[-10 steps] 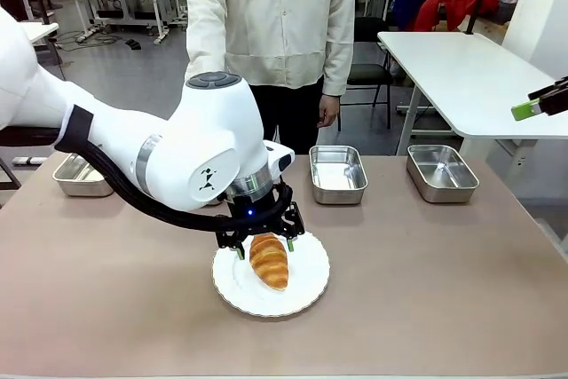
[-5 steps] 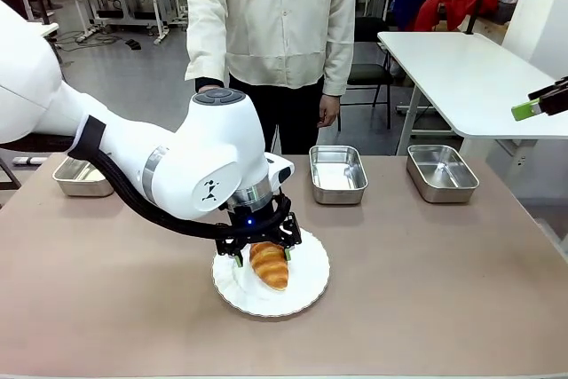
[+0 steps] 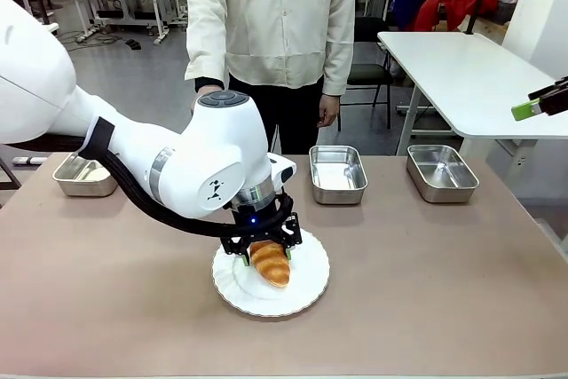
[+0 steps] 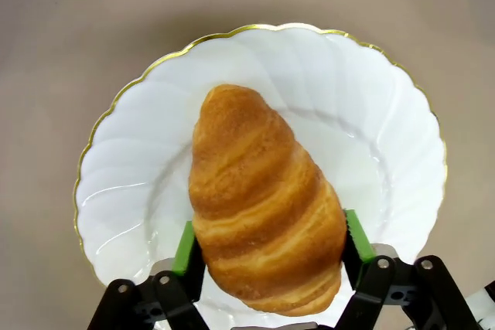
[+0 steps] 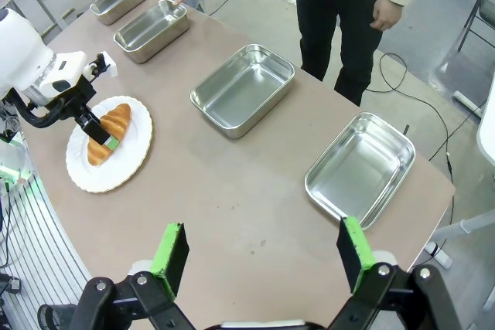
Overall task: Place the bread in the container.
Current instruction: Place the Butter Roll into the Airtight Container indicated by the human.
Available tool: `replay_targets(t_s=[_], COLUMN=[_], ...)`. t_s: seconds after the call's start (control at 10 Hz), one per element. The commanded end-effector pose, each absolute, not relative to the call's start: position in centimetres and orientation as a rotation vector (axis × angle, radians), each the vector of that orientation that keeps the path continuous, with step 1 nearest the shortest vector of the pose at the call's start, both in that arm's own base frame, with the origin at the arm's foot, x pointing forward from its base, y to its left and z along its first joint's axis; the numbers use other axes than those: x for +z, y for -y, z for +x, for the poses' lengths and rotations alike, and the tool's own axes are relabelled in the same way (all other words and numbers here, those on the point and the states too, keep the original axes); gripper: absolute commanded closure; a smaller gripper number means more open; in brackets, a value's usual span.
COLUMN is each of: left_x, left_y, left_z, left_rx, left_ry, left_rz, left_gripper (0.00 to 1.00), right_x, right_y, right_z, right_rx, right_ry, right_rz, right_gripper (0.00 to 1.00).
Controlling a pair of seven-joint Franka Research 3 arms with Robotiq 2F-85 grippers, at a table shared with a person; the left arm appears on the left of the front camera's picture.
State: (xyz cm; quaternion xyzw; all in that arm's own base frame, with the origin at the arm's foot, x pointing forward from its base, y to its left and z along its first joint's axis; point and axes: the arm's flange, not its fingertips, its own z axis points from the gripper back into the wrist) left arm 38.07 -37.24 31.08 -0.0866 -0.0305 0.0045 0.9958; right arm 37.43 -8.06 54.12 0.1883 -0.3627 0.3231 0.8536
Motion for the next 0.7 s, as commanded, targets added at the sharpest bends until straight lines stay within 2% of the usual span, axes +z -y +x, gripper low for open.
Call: replay_targets(t_s=[0.0, 0.1, 0.2, 0.3, 0.6], left_x=[31.01, 31.25, 31.46, 31.62, 31.45], left_y=[37.70, 37.65, 37.54, 37.42, 37.48], left_z=[38.56, 38.66, 38.79, 38.89, 38.29], left_rx=[0.024, 0.025, 0.027, 0.012, 0.011], left_ry=[0.065, 0.066, 0.072, 0.066, 0.066], left_rz=[-0.175, -0.180, -0.185, -0.184, -0.181], left_gripper=[0.40, 0.25, 0.59, 0.39, 0.39], right_x=[53.99, 53.99, 53.99, 53.99, 53.99], right_y=[8.13, 8.13, 8.13, 8.13, 8.13], right_z=[37.44, 37.44, 37.44, 37.44, 37.44], right_rx=[0.691, 0.691, 0.691, 0.691, 0.691], right_ry=[0.782, 0.782, 0.782, 0.782, 0.782], right_rz=[0.415, 0.415, 0.415, 0.415, 0.415], right_gripper=[0.00, 0.00, 0.00, 0.00, 0.00])
